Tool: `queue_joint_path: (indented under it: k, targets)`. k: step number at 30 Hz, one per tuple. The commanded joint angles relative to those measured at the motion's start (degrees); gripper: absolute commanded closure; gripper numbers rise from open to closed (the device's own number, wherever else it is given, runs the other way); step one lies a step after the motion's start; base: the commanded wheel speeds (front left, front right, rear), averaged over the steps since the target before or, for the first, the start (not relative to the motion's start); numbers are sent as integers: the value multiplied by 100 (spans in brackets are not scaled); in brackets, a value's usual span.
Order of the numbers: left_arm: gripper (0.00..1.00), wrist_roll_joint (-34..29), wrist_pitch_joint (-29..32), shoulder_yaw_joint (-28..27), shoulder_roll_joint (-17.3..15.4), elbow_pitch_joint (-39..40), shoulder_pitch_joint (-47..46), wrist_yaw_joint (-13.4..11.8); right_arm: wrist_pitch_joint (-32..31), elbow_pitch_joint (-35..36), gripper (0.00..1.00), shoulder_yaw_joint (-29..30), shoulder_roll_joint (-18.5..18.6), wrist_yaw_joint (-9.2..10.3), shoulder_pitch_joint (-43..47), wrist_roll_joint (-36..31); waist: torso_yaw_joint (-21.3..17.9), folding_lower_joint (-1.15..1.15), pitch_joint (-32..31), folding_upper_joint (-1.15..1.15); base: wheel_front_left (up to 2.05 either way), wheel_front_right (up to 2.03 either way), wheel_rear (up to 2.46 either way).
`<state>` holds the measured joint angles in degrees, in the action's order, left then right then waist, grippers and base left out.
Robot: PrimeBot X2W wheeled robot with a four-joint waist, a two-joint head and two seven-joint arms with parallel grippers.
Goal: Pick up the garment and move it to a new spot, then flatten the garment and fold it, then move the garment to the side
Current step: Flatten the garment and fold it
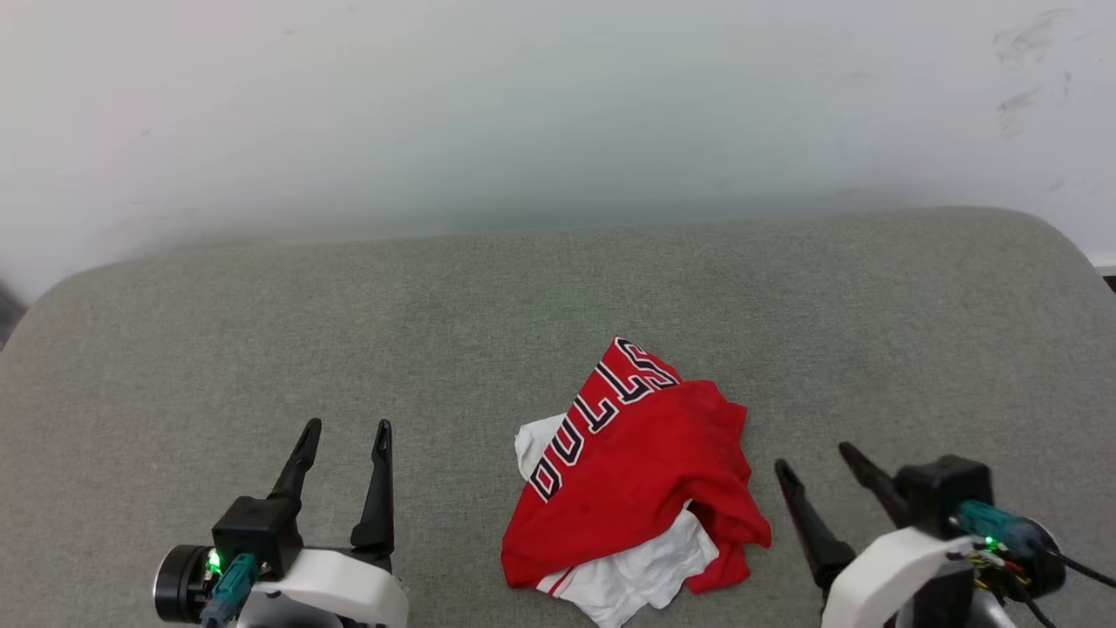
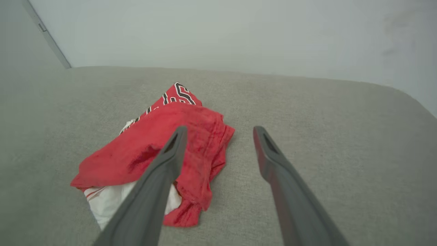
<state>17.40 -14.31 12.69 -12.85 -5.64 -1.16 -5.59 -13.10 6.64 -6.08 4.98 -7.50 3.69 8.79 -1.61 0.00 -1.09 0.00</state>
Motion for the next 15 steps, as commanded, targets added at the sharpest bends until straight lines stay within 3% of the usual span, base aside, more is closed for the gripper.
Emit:
queue_joint_path:
  k: [1, 9, 15]
  targets:
    - [0, -12, -26, 15, 18, 26, -68, -20, -256, -15, 0, -162, 146, 2, -124, 101, 25, 0, 42, 0, 0, 0, 0]
    - [0, -45, -57, 73, 157, 128, -270, -34, -2191, 105, 0, -1764, 1110, 2, -516, 895, 272, 0, 336, 0, 0, 0, 0]
    - [0, -137, -85, 105, 271, 245, -481, -43, -2680, -180, 0, -2669, 1459, 2, -970, 1355, 567, 0, 616, 0, 0, 0, 0]
